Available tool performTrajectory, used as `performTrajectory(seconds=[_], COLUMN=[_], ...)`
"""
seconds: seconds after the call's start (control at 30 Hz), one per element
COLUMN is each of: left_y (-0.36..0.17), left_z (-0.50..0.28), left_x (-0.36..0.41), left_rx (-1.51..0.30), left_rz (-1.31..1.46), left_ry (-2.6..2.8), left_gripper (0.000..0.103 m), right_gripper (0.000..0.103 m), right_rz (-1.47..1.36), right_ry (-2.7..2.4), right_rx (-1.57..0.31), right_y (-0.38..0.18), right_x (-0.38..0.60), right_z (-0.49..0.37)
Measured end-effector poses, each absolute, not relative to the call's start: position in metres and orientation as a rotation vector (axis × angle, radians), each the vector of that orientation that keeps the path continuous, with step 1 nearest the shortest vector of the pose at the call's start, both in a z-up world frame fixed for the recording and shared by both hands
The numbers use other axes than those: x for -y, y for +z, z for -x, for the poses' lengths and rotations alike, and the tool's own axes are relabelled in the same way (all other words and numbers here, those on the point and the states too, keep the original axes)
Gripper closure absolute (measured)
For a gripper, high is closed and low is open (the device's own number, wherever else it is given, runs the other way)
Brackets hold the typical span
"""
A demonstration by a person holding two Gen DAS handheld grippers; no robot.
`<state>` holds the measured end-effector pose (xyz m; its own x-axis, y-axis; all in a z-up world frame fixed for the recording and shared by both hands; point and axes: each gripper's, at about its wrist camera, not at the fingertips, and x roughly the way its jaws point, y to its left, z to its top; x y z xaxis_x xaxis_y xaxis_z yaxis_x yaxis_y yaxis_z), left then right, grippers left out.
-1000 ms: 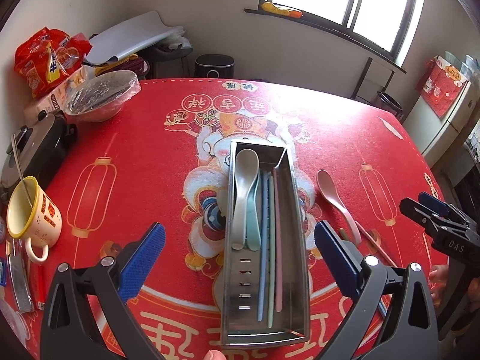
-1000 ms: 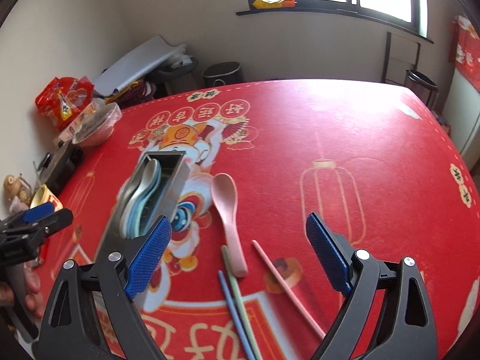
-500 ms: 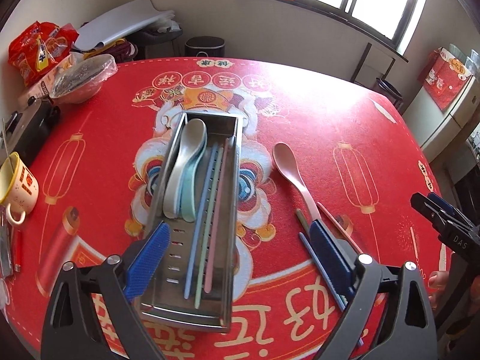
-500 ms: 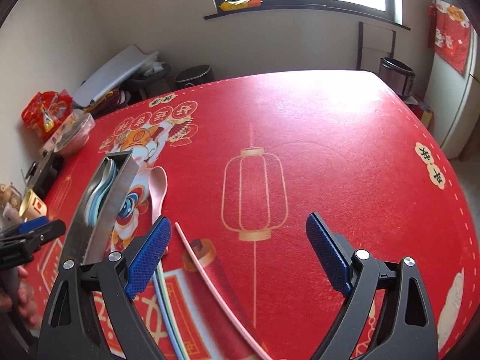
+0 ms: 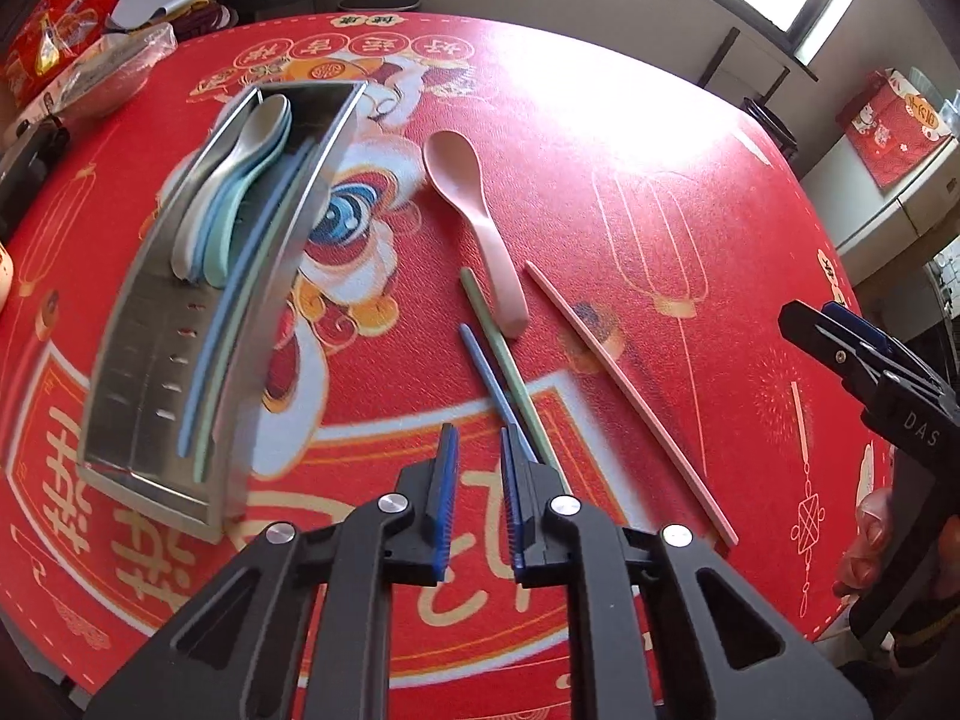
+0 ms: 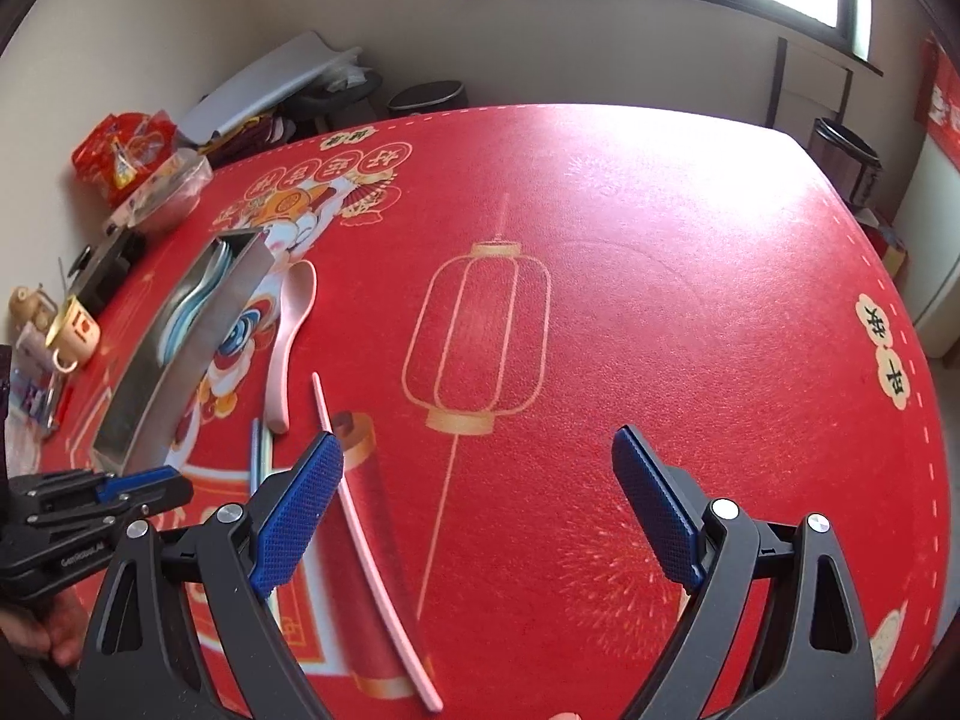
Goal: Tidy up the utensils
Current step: 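Lower the open left gripper toward the blue chopstick beside the pink spoon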
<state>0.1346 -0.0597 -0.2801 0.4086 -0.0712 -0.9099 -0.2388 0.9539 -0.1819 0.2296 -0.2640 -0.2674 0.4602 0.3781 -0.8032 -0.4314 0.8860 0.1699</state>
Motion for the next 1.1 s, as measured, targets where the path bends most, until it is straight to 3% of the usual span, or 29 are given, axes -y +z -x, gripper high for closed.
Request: performTrajectory(seconds=[0.4, 1.1], left_y=[-0.309, -0.319], left_z=[-0.132, -0.148], left_x=[0.093, 0.094], left_rx=[-1.202, -1.231], left_rz=[0.389, 0.342], left_ry=[0.12, 0.153], left_gripper=[0.095, 0.095], right_gripper=[0.015, 0.015], right_rz=[0.095, 0.076], right_ry=[0.545, 0.543], right_rx=[-1.012, -1.021], right_y=[-0.284, -0.286], right_x=[0.288, 0.295], right_z=[-0.234, -0.241])
